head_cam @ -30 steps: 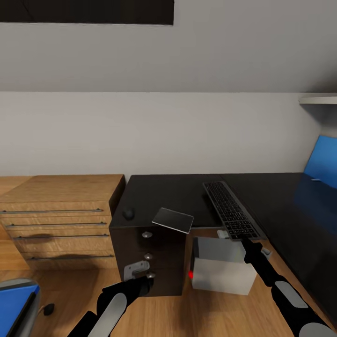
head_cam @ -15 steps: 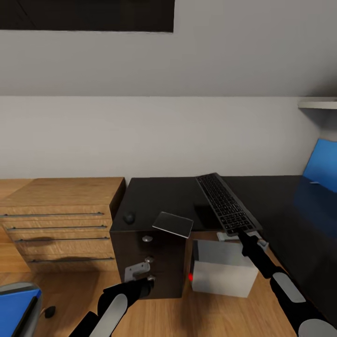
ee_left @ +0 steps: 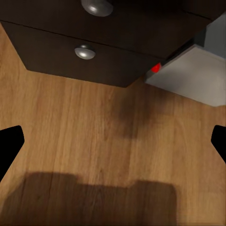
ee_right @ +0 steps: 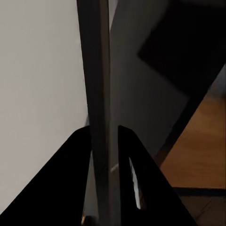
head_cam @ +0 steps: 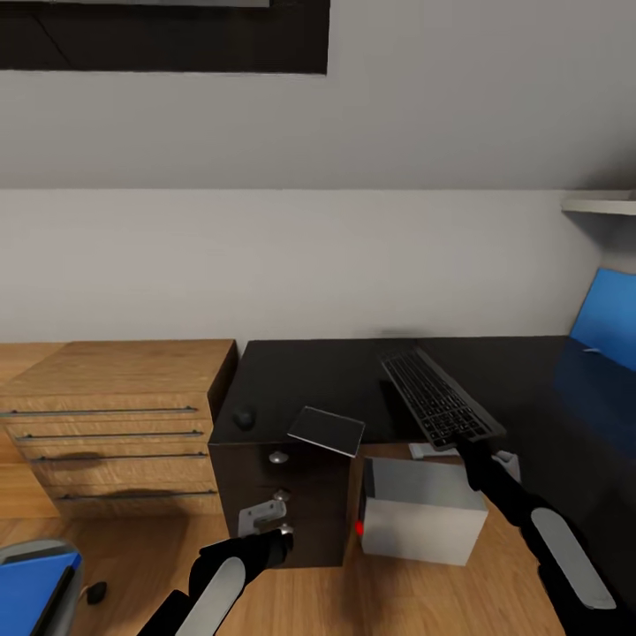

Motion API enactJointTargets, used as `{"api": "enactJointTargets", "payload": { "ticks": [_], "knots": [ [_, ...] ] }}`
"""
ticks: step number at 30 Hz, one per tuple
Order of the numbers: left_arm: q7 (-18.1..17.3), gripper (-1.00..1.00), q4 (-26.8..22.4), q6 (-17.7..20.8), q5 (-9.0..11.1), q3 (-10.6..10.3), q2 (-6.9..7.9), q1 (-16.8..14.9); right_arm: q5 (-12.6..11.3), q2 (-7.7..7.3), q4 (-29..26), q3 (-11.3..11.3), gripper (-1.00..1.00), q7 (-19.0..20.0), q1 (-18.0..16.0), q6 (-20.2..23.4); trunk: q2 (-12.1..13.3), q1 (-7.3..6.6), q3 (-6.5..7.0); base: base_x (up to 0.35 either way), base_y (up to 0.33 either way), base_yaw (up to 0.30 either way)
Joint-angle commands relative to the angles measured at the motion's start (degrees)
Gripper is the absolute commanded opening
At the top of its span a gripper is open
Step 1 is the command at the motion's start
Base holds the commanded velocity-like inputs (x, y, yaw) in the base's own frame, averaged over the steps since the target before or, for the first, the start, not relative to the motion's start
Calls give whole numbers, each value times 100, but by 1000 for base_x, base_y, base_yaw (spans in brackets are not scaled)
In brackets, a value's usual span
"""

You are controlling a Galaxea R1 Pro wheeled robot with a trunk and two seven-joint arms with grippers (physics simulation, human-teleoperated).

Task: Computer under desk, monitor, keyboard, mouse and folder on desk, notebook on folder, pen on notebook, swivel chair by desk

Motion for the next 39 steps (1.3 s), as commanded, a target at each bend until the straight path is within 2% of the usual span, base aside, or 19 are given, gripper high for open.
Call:
{"api": "enactJointTargets", "payload": {
  "ticks": [1,2,3,6,7,16,19,27,33,39],
  "knots": [
    [57,100,-7,-2,52,-13,5,-6,-157,4,-144,-10,-100,-148,58,32,38,-23,13,0,0,0],
    [57,100,-7,-2,50,-14,5,-6,-431,6,-398,-13,-100,-449,177,46,79,-45,30,0,0,0],
    [57,100,-7,-2,48,-14,5,-6,-565,5,-506,-15,-100,-574,229,57,119,-67,48,0,0,0],
    [57,100,-7,-5,43,-10,5,-6,-1317,-8,-945,-20,-100,-1039,477,204,239,-133,102,0,0,0],
    [57,100,-7,-7,43,-8,5,-6,-1370,-9,-971,-21,-100,-1065,494,230,279,-155,120,0,0,0],
    [57,100,-7,-11,42,-3,5,-6,-1444,-24,-992,-40,-100,-1102,522,362,640,-352,282,0,0,0],
    [57,100,-7,-11,42,-3,5,-6,-1432,-22,-985,-153,-100,-1097,523,369,760,-418,336,0,0,0],
    [57,100,-7,-10,49,-3,5,-6,-1430,-20,-989,-201,-100,-1088,523,351,1081,-594,479,0,0,0],
    [57,100,-7,-11,51,4,5,-6,-1428,-20,-1000,-207,-100,-1085,523,355,1322,-726,587,-219,0,0],
    [50,100,-7,-13,33,20,5,-6,-1421,-20,-995,-207,-100,-1085,523,356,1322,-726,587,-337,0,0]
  ]
}}
